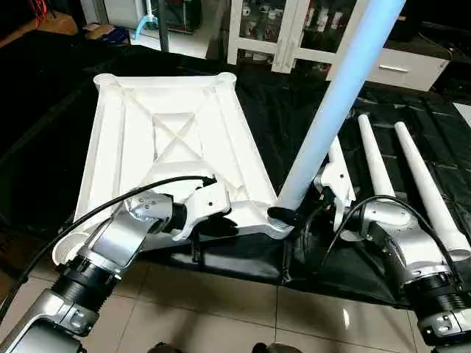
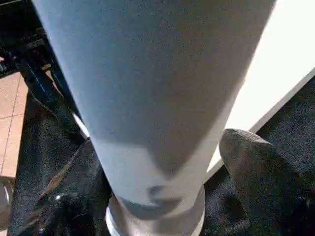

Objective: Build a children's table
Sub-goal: Rotate leg to tighten

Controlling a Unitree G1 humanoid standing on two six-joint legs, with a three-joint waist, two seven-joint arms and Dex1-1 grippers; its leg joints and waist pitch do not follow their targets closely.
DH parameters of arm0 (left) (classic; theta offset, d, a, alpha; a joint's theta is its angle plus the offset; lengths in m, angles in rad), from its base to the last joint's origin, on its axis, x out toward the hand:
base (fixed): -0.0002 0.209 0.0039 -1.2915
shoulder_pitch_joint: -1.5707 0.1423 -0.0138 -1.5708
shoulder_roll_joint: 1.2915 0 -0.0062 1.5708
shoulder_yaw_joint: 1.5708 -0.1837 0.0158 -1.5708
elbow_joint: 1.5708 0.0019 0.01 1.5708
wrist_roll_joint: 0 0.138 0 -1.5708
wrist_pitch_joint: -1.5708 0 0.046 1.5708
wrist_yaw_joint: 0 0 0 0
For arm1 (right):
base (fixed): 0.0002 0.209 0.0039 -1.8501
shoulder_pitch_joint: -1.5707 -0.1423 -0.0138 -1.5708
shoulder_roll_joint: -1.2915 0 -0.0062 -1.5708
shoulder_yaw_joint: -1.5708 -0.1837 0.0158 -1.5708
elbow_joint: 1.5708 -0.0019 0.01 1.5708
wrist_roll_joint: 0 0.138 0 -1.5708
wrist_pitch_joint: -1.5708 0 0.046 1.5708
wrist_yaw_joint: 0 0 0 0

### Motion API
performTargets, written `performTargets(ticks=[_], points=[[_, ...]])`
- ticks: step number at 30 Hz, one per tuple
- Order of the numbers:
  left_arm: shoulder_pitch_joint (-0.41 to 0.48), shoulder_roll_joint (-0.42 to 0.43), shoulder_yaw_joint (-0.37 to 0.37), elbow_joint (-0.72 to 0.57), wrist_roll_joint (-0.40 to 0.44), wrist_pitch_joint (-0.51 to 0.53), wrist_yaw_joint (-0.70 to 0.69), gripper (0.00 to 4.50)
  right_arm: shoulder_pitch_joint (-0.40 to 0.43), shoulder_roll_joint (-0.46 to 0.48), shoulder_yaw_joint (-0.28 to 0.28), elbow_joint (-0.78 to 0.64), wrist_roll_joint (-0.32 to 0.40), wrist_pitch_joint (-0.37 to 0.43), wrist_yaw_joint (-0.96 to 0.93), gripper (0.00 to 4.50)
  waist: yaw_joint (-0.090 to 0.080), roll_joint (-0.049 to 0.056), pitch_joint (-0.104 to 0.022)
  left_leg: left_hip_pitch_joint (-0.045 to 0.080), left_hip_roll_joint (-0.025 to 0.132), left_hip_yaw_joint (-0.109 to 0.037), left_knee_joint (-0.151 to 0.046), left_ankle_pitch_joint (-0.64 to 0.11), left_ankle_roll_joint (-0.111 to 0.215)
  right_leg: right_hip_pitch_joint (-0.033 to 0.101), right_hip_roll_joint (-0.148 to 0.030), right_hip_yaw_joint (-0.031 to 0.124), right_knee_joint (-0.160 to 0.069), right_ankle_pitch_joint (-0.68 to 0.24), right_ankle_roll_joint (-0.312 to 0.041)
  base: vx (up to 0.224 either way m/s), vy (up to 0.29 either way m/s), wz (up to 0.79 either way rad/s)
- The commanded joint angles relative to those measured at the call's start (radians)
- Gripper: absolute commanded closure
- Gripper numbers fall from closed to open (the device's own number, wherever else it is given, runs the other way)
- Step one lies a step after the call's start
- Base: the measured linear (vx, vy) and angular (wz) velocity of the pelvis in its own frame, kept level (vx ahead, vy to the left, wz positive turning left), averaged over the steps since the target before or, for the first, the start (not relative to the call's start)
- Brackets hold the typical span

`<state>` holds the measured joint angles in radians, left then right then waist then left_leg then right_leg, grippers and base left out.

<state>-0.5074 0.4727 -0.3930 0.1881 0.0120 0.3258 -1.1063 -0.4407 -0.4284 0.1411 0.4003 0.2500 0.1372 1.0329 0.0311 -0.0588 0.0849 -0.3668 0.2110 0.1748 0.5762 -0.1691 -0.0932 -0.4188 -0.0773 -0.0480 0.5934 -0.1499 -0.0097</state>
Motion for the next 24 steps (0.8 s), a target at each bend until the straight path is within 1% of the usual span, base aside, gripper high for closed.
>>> performTargets(ticks=[1, 2, 3, 6, 8, 9, 11, 12, 13, 14, 15, 16, 17, 18, 19, 20, 21, 22, 23, 24], points=[[0.024, 0.024, -0.043, 0.01, 0.009, 0.007, -0.045, 4.5, -0.013, -0.057, -0.044, 0.029, 0.007, 0.002, 0.012, 1.39, -0.004, 0.006, -0.073, 0.009, 0.016, 0.008, -0.06, -0.217, 0.058, 0.05, -0.04, 0.034, -0.058, -0.222, -0.222, 0.0, 0.0, 0.0], [0.024, 0.024, -0.042, 0.012, 0.008, 0.005, -0.046, 4.5, -0.013, -0.055, -0.045, 0.033, 0.008, 0.002, 0.014, 1.45, -0.004, 0.005, -0.073, 0.01, 0.015, 0.008, -0.059, -0.217, 0.059, 0.05, -0.04, 0.034, -0.058, -0.22, -0.222, 0.0, 0.0, 0.0], [0.023, 0.025, -0.042, 0.013, 0.008, 0.004, -0.047, 4.5, -0.012, -0.052, -0.046, 0.032, 0.014, 0.008, 0.019, 1.58, -0.005, 0.007, -0.072, 0.008, 0.015, 0.008, -0.06, -0.218, 0.059, 0.05, -0.039, 0.034, -0.059, -0.222, -0.223, 0.0, 0.0, 0.0], [0.023, 0.023, -0.043, 0.011, 0.008, 0.005, -0.049, 4.5, -0.006, -0.042, -0.048, 0.026, 0.022, 0.019, 0.021, 1.69, -0.004, 0.006, -0.074, 0.008, 0.014, 0.008, -0.059, -0.219, 0.058, 0.05, -0.04, 0.034, -0.059, -0.227, -0.222, 0.0, 0.0, 0.0], [0.022, 0.02, -0.041, 0.01, 0.007, 0.011, -0.048, 4.5, -0.003, -0.03, -0.052, 0.028, 0.02, 0.027, 0.004, 1.89, -0.004, 0.006, -0.072, 0.008, 0.014, 0.008, -0.059, -0.218, 0.058, 0.05, -0.039, 0.034, -0.059, -0.23, -0.221, 0.0, 0.0, 0.0], [0.022, 0.017, -0.041, 0.009, 0.008, 0.02, -0.044, 4.5, -0.003, -0.018, -0.054, 0.034, 0.013, 0.035, -0.023, 1.95, -0.005, 0.005, -0.072, 0.007, 0.014, 0.008, -0.059, -0.218, 0.058, 0.05, -0.04, 0.034, -0.059, -0.235, -0.22, 0.0, 0.0, 0.0], [0.021, 0.013, -0.042, 0.01, 0.011, 0.027, -0.038, 4.5, -0.004, -0.003, -0.056, 0.046, -0.002, 0.038, -0.067, 2.2, -0.005, 0.006, -0.07, 0.008, 0.014, 0.008, -0.06, -0.232, 0.052, 0.047, -0.041, 0.034, -0.063, -0.266, -0.213, 0.0, 0.0, 0.0], [0.012, -0.007, -0.038, 0.021, 0.02, 0.063, 0.0, 4.5, -0.014, 0.032, -0.067, 0.076, -0.028, 0.084, -0.184, 2.2, -0.008, 0.006, -0.068, 0.007, 0.013, 0.007, -0.062, -0.248, 0.043, 0.047, -0.04, 0.034, -0.065, -0.296, -0.205, 0.0, 0.0, 0.0], [0.011, -0.009, -0.037, 0.023, 0.021, 0.067, 0.005, 4.5, -0.015, 0.036, -0.068, 0.08, -0.03, 0.091, -0.2, 2.29, -0.012, 0.006, -0.064, 0.006, 0.012, 0.004, -0.066, -0.274, 0.028, 0.044, -0.04, 0.033, -0.07, -0.348, -0.188, 0.0, 0.0, 0.0], [0.004, -0.025, -0.032, 0.035, 0.03, 0.082, 0.038, 4.5, -0.022, 0.058, -0.075, 0.097, -0.041, 0.137, -0.28, 2.33, -0.013, 0.007, -0.065, 0.009, 0.011, 0.003, -0.066, -0.29, 0.019, 0.043, -0.04, 0.032, -0.073, -0.38, -0.178, 0.0, 0.0, 0.0], [-0.006, -0.045, -0.023, 0.052, 0.042, 0.102, 0.082, 4.5, -0.029, 0.081, -0.087, 0.108, -0.051, 0.169, -0.356, 2.43, -0.017, 0.006, -0.064, 0.008, 0.011, 0.001, -0.067, -0.3, 0.011, 0.043, -0.039, 0.031, -0.074, -0.399, -0.171, 0.0, 0.0, 0.0], [-0.018, -0.071, -0.013, 0.072, 0.052, 0.128, 0.13, 4.5, -0.036, 0.111, -0.104, 0.121, -0.065, 0.197, -0.453, 2.43, -0.027, 0.004, -0.062, 0.008, 0.007, -0.004, -0.068, -0.342, -0.008, 0.041, -0.04, 0.027, -0.082, -0.484, -0.14, -0.056, 0.0, -0.05], [-0.029, -0.096, -0.003, 0.092, 0.057, 0.156, 0.172, 4.5, -0.043, 0.144, -0.124, 0.133, -0.083, 0.214, -0.56, 2.48, -0.031, 0.004, -0.061, 0.008, 0.007, -0.004, -0.067, -0.347, -0.014, 0.038, -0.04, 0.029, -0.084, -0.503, -0.13, -0.056, 0.0, -0.05], [-0.035, -0.107, 0.002, 0.101, 0.059, 0.169, 0.189, 4.5, -0.045, 0.159, -0.133, 0.138, -0.091, 0.22, -0.61, 2.48, -0.035, 0.006, -0.059, 0.01, 0.004, -0.007, -0.066, -0.367, -0.025, 0.03, -0.042, 0.027, -0.093, -0.557, -0.108, -0.055, 0.004, -0.05], [-0.042, -0.12, 0.006, 0.115, 0.062, 0.178, 0.208, 4.5, -0.051, 0.182, -0.146, 0.146, -0.095, 0.219, -0.667, 2.51, -0.04, 0.004, -0.061, 0.009, 0.002, -0.015, -0.067, -0.395, -0.028, 0.033, -0.044, 0.02, -0.097, -0.596, -0.087, 0.0, 0.0, 0.0], [-0.06, -0.153, 0.016, 0.153, 0.069, 0.201, 0.257, 4.5, -0.067, 0.246, -0.185, 0.166, -0.101, 0.212, -0.822, 2.52, -0.045, 0.004, -0.059, 0.007, 0.002, -0.015, -0.067, -0.407, -0.029, 0.032, -0.042, 0.019, -0.099, -0.608, -0.076, 0.0, 0.0, 0.0], [-0.069, -0.17, 0.017, 0.177, 0.078, 0.212, 0.285, 4.5, -0.077, 0.288, -0.205, 0.174, -0.109, 0.19, -0.918, 2.52, -0.048, 0.005, -0.057, 0.007, -0.001, -0.015, -0.066, -0.416, -0.032, 0.025, -0.042, 0.018, -0.103, -0.627, -0.066, 0.0, 0.0, 0.0], [-0.079, -0.183, 0.011, 0.201, 0.095, 0.21, 0.313, 4.5, -0.086, 0.332, -0.215, 0.18, -0.119, 0.17, -0.999, 2.53, -0.06, 0.009, -0.059, 0.02, -0.002, -0.026, -0.063, -0.484, -0.043, 0.018, -0.042, 0.004, -0.114, -0.675, -0.045, 0.0, 0.0, 0.0], [-0.081, -0.185, 0.011, 0.204, 0.098, 0.211, 0.317, 4.5, -0.088, 0.34, -0.214, 0.18, -0.12, 0.167, -1.007, 2.53, -0.065, 0.01, -0.055, 0.016, -0.003, -0.029, -0.065, -0.506, -0.042, 0.018, -0.04, -0.002, -0.12, -0.689, -0.033, 0.0, 0.0, 0.0], [-0.092, -0.202, 0.008, 0.228, 0.109, 0.214, 0.343, 4.5, -0.101, 0.401, -0.198, 0.183, -0.138, 0.137, -1.066, 2.53, -0.07, 0.029, -0.055, 0.025, 0.001, -0.038, -0.07, -0.566, -0.046, 0.022, -0.04, -0.015, -0.128, -0.67, -0.031, -0.05, 0.025, -0.12]])
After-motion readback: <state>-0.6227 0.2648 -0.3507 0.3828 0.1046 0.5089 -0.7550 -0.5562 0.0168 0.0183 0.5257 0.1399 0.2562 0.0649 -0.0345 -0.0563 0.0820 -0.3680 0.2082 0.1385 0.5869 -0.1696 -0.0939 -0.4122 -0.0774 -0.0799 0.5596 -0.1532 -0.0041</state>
